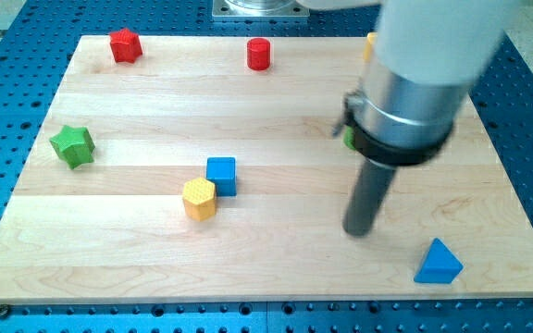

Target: Keep the cube vertically below the green star

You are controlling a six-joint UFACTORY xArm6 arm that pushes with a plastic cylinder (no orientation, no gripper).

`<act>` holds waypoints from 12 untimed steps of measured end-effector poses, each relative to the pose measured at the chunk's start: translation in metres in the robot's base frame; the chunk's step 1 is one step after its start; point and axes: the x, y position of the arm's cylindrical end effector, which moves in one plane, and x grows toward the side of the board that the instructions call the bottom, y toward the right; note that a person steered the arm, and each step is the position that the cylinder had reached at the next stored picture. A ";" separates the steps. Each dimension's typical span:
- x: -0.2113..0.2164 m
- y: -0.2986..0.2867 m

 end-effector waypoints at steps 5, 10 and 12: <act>-0.064 -0.173; -0.007 -0.323; -0.069 -0.309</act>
